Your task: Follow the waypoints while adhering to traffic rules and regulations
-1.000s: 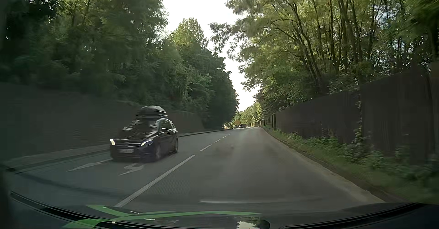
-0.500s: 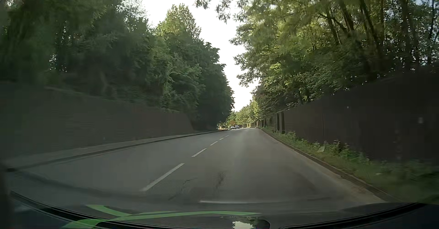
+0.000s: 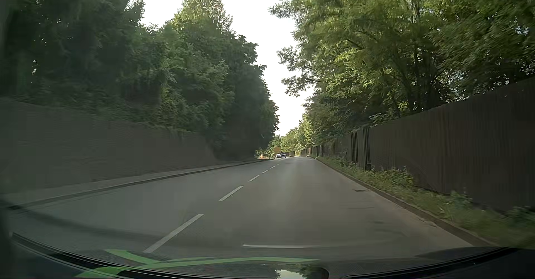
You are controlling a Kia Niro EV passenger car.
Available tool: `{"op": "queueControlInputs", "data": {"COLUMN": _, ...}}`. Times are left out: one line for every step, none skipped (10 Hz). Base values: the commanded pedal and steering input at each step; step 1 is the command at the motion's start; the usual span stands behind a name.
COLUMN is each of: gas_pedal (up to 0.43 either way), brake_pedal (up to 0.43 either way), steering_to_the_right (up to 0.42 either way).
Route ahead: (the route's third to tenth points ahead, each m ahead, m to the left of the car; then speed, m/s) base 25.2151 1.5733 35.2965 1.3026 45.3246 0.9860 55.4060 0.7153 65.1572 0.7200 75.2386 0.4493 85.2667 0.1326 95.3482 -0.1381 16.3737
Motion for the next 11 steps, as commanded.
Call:
{"op": "queueControlInputs", "data": {"gas_pedal": 0.209, "brake_pedal": 0.0, "steering_to_the_right": 0.011}}
{"op": "queueControlInputs", "data": {"gas_pedal": 0.209, "brake_pedal": 0.0, "steering_to_the_right": 0.011}}
{"op": "queueControlInputs", "data": {"gas_pedal": 0.209, "brake_pedal": 0.0, "steering_to_the_right": 0.01}}
{"op": "queueControlInputs", "data": {"gas_pedal": 0.209, "brake_pedal": 0.0, "steering_to_the_right": 0.009}}
{"op": "queueControlInputs", "data": {"gas_pedal": 0.22, "brake_pedal": 0.0, "steering_to_the_right": 0.008}}
{"op": "queueControlInputs", "data": {"gas_pedal": 0.22, "brake_pedal": 0.0, "steering_to_the_right": 0.007}}
{"op": "queueControlInputs", "data": {"gas_pedal": 0.22, "brake_pedal": 0.0, "steering_to_the_right": 0.007}}
{"op": "queueControlInputs", "data": {"gas_pedal": 0.22, "brake_pedal": 0.0, "steering_to_the_right": 0.006}}
{"op": "queueControlInputs", "data": {"gas_pedal": 0.209, "brake_pedal": 0.0, "steering_to_the_right": 0.006}}
{"op": "queueControlInputs", "data": {"gas_pedal": 0.209, "brake_pedal": 0.0, "steering_to_the_right": 0.006}}
{"op": "queueControlInputs", "data": {"gas_pedal": 0.209, "brake_pedal": 0.0, "steering_to_the_right": 0.007}}
